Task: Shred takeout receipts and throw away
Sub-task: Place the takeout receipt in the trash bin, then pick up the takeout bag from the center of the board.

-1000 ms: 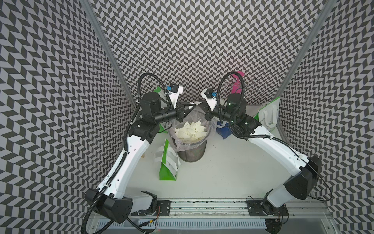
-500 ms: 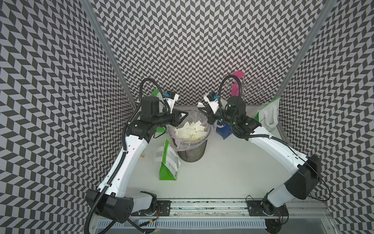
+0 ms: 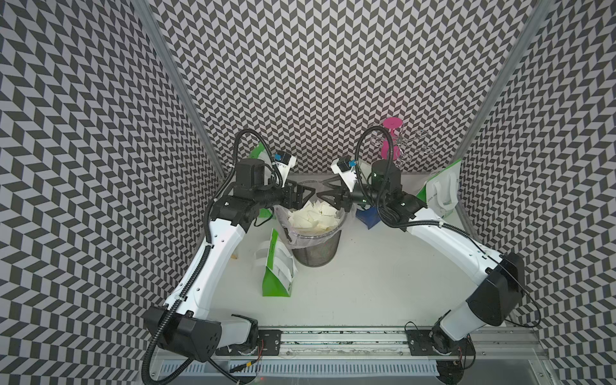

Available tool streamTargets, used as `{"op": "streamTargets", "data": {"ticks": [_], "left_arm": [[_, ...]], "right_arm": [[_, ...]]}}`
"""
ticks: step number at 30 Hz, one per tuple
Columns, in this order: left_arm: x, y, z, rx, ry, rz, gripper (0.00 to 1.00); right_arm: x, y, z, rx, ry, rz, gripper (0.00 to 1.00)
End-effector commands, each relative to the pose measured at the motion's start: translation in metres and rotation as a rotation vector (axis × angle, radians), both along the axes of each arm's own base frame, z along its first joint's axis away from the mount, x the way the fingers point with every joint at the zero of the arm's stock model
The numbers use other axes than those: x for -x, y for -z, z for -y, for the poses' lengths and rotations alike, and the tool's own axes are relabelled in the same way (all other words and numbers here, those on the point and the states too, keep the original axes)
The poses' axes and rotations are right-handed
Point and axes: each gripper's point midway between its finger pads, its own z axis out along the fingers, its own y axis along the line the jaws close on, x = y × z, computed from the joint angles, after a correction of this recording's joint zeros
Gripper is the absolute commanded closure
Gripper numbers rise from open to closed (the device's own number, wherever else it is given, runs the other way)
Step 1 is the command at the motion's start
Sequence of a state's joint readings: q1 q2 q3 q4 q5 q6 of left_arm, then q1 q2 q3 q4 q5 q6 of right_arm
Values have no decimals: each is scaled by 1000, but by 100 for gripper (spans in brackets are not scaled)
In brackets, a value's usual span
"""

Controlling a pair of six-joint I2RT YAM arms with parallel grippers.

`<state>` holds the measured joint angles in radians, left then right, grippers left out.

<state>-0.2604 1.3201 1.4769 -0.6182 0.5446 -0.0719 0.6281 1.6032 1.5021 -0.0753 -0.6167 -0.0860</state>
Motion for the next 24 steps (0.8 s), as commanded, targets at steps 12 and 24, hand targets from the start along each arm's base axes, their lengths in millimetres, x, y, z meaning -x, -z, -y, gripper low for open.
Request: {"op": "streamTargets", "data": {"ticks": [12,24], "left_arm": [[-16,-54,-62,-108,-198,126,0],[-73,-11,-205,-256,-538,148,11]], "right_arm": [[-2,-57,22,-92,70,51,22],[-11,-80,10,-184,40,-1,17]]}}
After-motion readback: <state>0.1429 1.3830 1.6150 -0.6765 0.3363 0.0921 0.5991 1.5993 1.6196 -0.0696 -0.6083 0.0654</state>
